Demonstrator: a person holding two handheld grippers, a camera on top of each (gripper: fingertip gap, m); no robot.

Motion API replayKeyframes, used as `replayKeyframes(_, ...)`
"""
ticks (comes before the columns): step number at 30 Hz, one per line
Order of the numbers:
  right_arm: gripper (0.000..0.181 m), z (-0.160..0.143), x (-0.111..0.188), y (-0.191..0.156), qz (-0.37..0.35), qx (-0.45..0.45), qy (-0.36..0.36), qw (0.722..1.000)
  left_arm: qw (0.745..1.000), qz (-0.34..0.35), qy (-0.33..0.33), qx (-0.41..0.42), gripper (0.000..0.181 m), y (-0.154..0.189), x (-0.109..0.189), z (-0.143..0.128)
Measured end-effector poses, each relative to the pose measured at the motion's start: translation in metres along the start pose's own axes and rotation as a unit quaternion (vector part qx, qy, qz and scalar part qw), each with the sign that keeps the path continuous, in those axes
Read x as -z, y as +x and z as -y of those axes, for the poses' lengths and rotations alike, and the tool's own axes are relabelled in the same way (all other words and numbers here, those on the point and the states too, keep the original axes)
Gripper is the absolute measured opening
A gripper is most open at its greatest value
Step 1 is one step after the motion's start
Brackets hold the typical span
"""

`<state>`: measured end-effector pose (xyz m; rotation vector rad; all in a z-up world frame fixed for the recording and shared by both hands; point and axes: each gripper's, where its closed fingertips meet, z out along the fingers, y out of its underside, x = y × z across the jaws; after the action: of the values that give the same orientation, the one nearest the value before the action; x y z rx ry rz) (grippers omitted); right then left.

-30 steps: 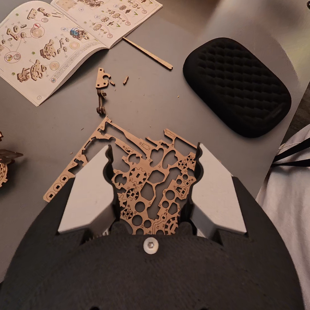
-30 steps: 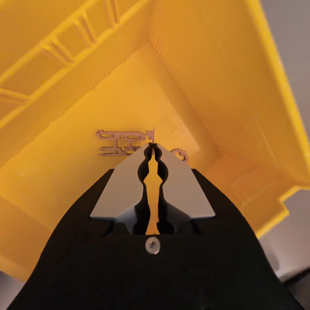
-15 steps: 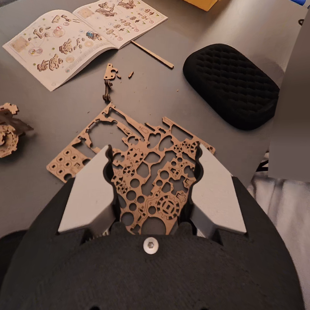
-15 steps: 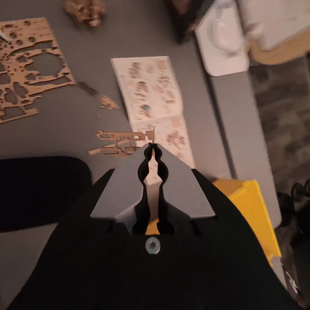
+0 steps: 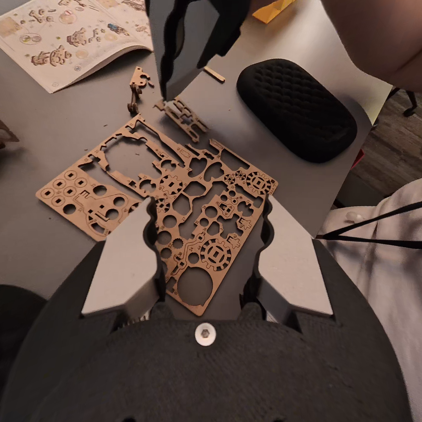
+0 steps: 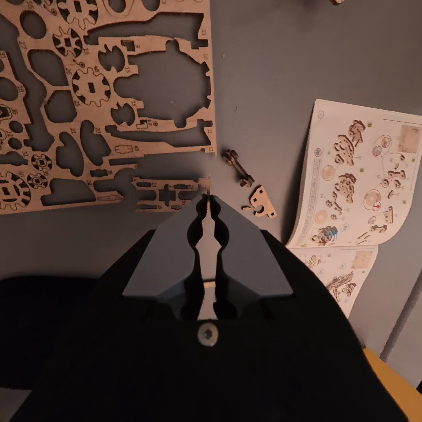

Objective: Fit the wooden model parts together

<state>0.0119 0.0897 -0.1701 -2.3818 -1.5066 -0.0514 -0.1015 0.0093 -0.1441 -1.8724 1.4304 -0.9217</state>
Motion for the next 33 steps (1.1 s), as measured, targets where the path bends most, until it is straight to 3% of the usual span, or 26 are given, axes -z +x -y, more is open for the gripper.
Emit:
replayKeyframes(10,0.0,0.005,-0.006,0.007,0.001,0.004,-0.004,1.0,0.998,-0.006,-0.056,-0.035,0.089,0.003,-0.015,-0.021)
replayKeyframes(33,0.0,0.009,-0.014,0.002,0.016,0.02,0.002,1.0,0.998,-0.011,-0.06,-0.035,0.085,0.002,-0.013,-0.022)
